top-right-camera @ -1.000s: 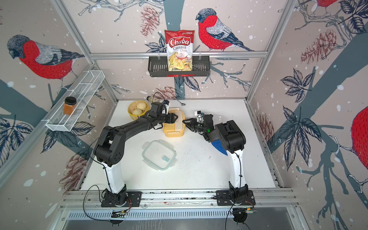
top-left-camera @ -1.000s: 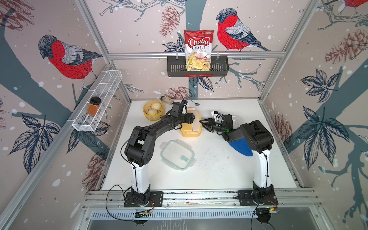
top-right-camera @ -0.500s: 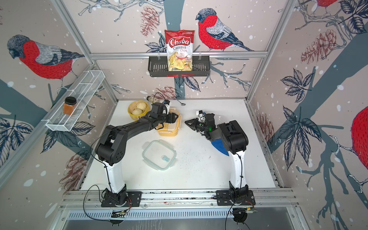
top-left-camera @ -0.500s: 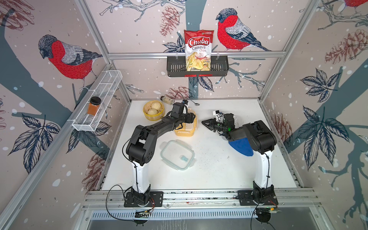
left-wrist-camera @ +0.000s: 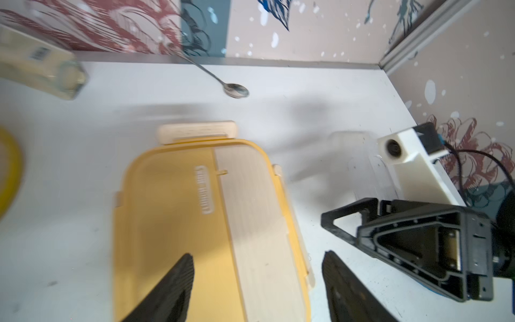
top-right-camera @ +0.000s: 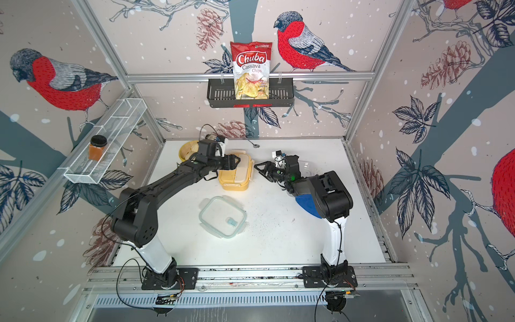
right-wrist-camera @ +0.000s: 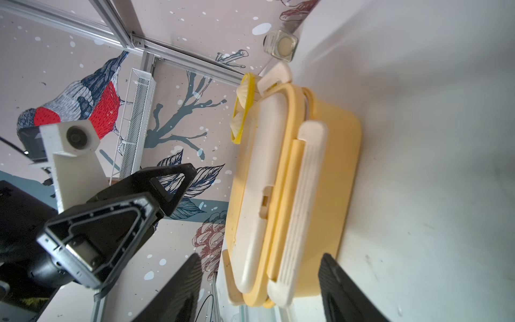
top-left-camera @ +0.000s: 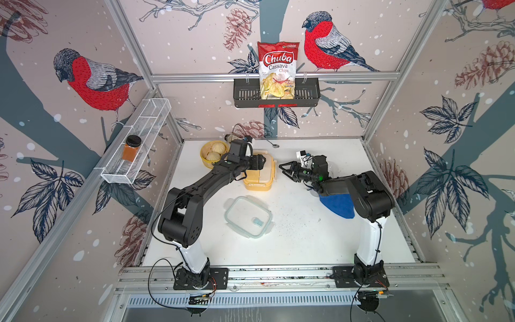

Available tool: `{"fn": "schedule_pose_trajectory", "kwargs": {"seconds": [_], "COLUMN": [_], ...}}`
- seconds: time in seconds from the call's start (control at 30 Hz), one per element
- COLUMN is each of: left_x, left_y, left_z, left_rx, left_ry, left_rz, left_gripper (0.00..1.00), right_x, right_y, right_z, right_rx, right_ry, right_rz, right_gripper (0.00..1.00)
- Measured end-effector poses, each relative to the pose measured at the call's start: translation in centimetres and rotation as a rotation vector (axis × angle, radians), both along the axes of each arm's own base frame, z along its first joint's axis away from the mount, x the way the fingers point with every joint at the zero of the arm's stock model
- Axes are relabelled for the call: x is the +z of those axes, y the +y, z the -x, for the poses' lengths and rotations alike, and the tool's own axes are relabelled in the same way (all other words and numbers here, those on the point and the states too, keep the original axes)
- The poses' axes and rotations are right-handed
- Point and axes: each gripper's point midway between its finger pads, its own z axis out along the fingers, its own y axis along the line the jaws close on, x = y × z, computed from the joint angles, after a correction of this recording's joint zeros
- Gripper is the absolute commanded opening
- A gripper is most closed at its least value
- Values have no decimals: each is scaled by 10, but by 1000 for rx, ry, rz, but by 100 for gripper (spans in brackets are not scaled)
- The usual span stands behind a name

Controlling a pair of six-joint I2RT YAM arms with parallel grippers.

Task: Wipe the insides of the lunch boxes
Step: Open the fastener of the lunch box, then open the lid of the lunch box.

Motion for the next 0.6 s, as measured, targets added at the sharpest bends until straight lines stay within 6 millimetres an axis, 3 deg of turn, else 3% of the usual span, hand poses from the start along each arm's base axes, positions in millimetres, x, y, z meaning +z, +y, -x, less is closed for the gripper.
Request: {"fn": "schedule_pose_trajectory", "kwargs": {"seconds": [0.1,0.2,0.33,0.5,0.6], "left_x": [-19,-52,-75,-79,-76], "left_y": [48,63,55,43,40], "left_z": [3,15,20,16,13], "left_rx": [106,119,89,49,33], "left_ry": [53,148,209,213,197], "left_rz": [31,88,191,279,299], "left_gripper": [75,75,75,75,75], "right_x": [7,1,-3,-48,-53], "right_y": [8,19,27,-3,3], "right_z": [-6,-7,-11,-14,-9], "right_rx": [-30,-45,-50,-91,-60], "right_ry": [-45,-55,-69,52,72], "right_rz": [86,188,283,302,280], "right_gripper": [77,77,76,72,69]}}
